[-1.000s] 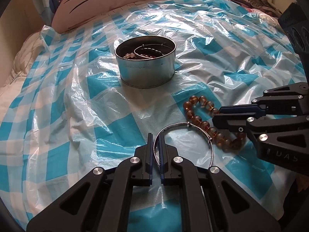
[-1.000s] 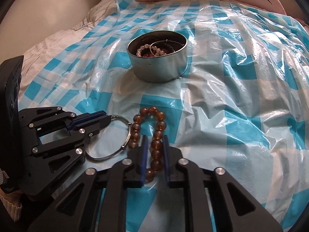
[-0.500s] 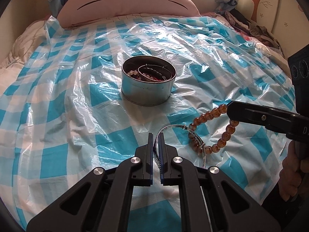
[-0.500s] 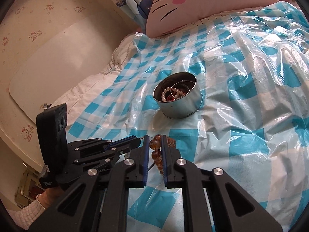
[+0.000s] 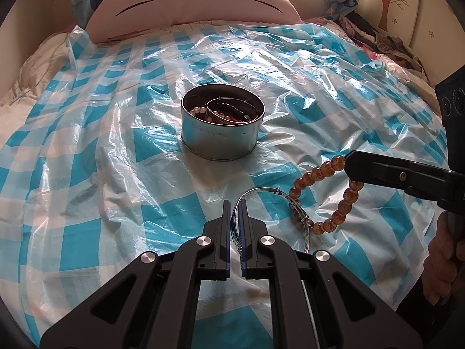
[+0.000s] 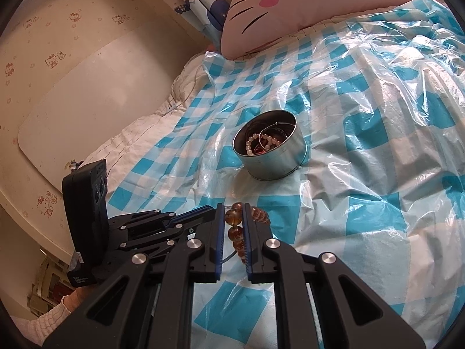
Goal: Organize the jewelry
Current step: 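Lift the silver bangle with left while right lifts the brown bead bracelet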
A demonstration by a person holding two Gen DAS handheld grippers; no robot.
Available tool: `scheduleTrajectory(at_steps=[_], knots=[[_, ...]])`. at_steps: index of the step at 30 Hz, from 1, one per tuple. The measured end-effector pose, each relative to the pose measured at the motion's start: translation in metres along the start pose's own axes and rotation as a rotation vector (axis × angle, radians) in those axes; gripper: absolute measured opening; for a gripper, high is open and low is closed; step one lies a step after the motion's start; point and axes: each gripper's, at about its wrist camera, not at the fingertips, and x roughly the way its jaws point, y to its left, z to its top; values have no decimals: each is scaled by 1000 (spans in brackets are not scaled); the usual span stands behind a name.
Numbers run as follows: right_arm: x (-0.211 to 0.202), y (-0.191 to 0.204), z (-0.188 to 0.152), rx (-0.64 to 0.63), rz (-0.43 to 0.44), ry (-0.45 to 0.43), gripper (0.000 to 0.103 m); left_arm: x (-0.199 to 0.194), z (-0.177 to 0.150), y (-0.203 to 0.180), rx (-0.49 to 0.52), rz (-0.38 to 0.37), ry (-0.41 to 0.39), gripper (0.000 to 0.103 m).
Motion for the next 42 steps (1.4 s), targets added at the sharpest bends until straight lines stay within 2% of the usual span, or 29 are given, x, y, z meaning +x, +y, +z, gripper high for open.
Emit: scheduleTrajectory(at_steps=[15,19,24,25,26,27,30,32,34,35,36,37,40,42], knots=[[-6,-5,3,20,13,-27,13,1,0,4,-10,24,8,5],[-5,-15,5,52,-36,-34,13,3,0,6,-18,22,15,5],[6,-28,8,89,-102,7,14,10,-2,3,-2,38,44,5],[10,-30,8,93,-115,27,18,12,-2,3,0,41,52,5],[14,-30,7,91,-139,46,36,15,-3,3,2,44,61,5],[16,-28,6,76,-178,53,48,17,-3,2,4,51,69,5],[16,-18,4,0,-284,30,52,21,-3,2,1,65,82,5],[24,-17,3,-24,-352,62,53,23,-3,3,-2,69,88,5],[41,-20,-1,-48,-399,145,51,27,-4,1,9,79,100,5],[48,-17,-3,-80,-425,172,38,29,-4,-1,19,88,104,5],[53,-13,-5,-111,-432,188,21,29,-5,-2,27,94,105,5],[56,-8,-8,-136,-426,198,14,29,-5,-3,32,96,104,5],[51,-3,-8,-147,-360,178,13,27,-5,-5,43,91,95,5],[38,-5,-5,-106,-264,127,13,23,-4,-8,53,88,77,4]])
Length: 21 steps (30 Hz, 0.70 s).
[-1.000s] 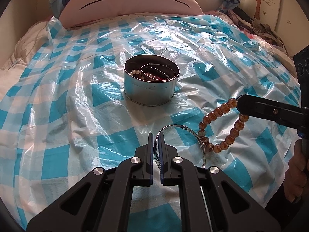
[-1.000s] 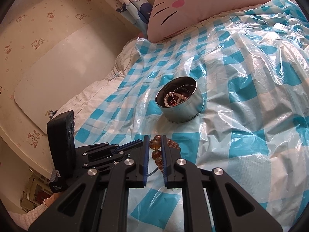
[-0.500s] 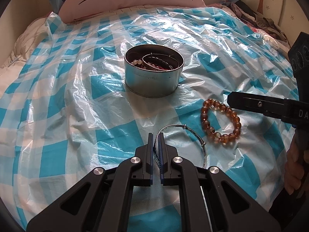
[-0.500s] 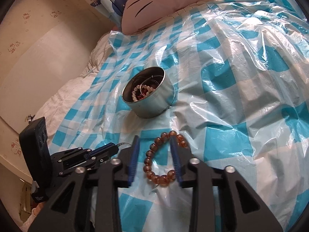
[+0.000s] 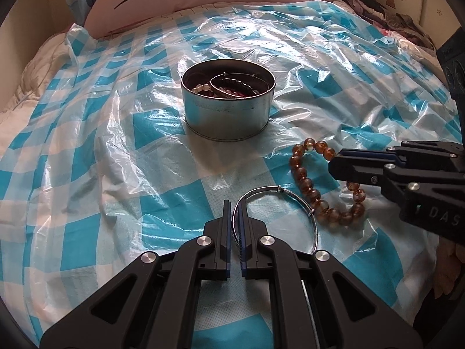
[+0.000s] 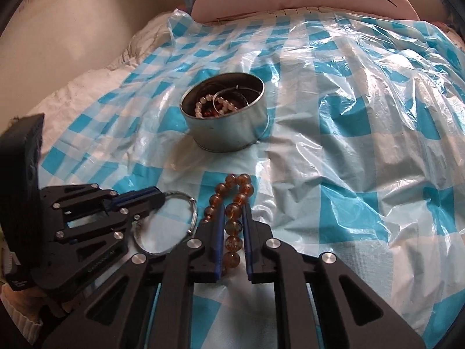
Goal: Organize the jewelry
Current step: 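Lift the silver bangle with left while right lifts the brown bead bracelet, then lower both items into the tin and open both grippers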
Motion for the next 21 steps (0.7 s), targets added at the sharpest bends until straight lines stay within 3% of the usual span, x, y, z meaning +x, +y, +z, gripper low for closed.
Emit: scheduleTrajectory(at_steps=[7,14,21], knots=[[-38,-4,5,67,270,-167,13,-10,3,-3,5,6,-45,4],[-47,-22,8,174,366,-209,13,-19,5,-6,13,8,-90,4],[-50,-29,11,202,394,-223,13,-26,9,-7,9,-15,-122,4]])
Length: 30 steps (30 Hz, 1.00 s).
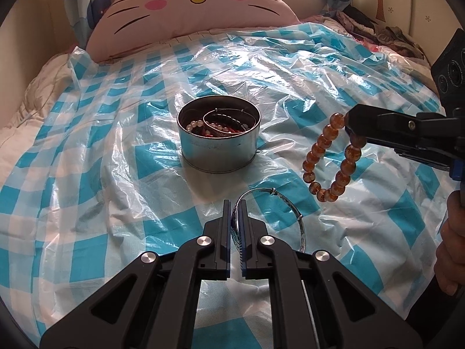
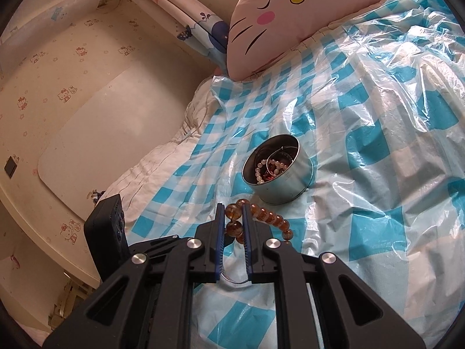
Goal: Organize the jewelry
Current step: 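Lower both items into the tin and open both grippers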
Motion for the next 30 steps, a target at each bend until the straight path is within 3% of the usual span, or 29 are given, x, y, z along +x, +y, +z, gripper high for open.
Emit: scheduleTrajectory(at_steps=[13,30], knots=[[11,-2,34,7,66,-48,13,-13,34,20,-96,-64,-83,4],[35,-2,77,-10,108,-144,13,19,80,39,-191,-76,-128,4]])
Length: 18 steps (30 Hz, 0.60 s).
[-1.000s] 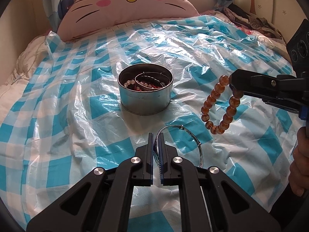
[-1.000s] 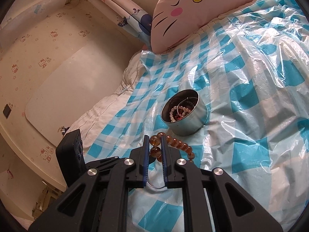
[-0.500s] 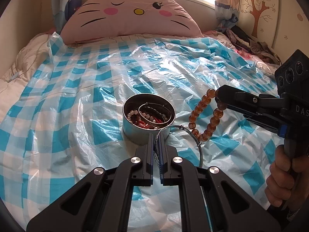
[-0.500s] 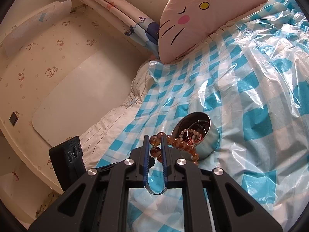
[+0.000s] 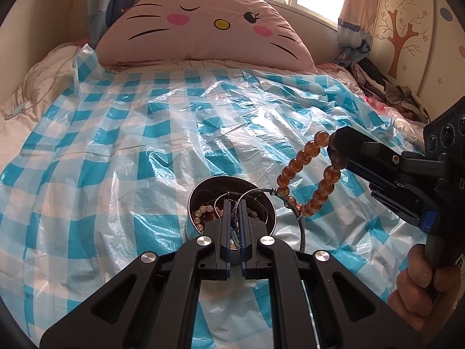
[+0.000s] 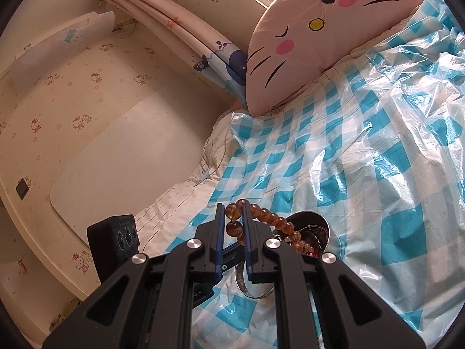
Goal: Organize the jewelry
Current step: 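Lower both items into the tin and open both grippers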
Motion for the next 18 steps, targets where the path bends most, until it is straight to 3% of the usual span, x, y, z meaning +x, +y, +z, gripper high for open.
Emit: scheduleTrajectory(at_steps=[18], knots=[[26,-8,8,-34,-19,28,13,42,10,14,-43,25,32,4]])
